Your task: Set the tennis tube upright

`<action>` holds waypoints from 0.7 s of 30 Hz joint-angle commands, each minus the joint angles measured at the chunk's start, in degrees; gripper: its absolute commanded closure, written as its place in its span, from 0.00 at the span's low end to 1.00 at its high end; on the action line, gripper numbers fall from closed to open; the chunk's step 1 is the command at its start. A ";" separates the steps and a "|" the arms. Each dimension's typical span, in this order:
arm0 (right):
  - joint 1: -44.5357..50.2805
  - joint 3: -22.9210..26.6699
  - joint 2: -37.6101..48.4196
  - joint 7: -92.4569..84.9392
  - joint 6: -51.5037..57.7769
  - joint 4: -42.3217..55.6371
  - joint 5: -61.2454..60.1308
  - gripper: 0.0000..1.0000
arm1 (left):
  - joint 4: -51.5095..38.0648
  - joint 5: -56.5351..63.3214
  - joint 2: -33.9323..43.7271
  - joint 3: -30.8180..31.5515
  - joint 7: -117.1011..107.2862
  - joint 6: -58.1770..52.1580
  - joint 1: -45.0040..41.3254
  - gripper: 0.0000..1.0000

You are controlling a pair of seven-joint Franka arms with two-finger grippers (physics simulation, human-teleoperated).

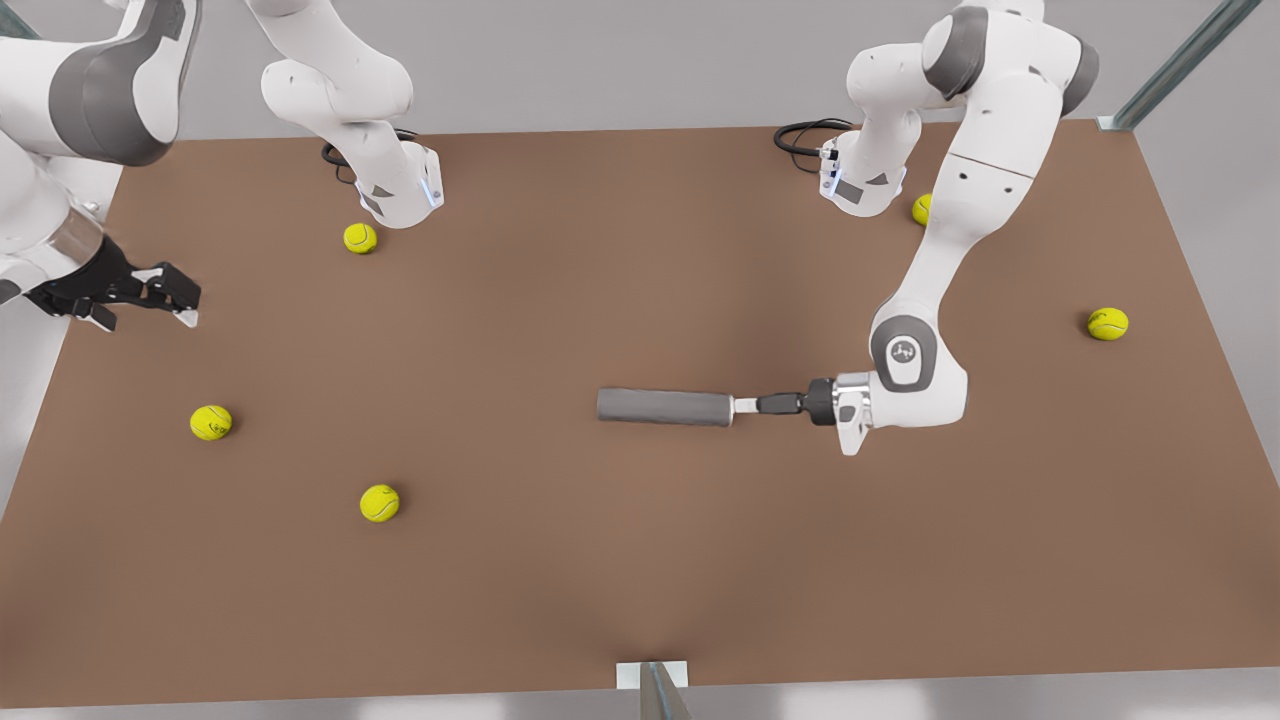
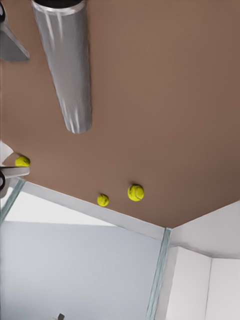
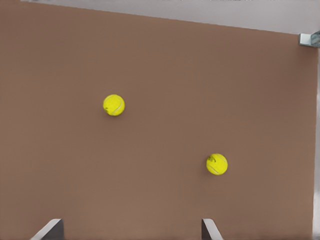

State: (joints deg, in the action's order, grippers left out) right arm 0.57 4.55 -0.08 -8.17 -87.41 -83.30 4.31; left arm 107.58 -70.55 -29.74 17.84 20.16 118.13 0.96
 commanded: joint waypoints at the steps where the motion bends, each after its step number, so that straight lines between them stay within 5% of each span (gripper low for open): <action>1: 6.37 0.02 0.08 0.00 0.05 -0.02 0.00 0.00 | 0.00 -0.29 -0.23 0.00 0.66 0.00 0.09 0.01; 21: 6.28 -1.13 -0.36 3.52 -6.98 -5.64 -0.88 0.00 | 1.94 -6.00 -9.10 0.00 19.12 1.05 2.29 0.01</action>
State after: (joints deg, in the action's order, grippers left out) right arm -7.69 3.40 -0.44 -4.66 -94.51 -89.07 3.51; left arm 109.51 -74.99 -38.93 17.84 39.29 119.26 3.09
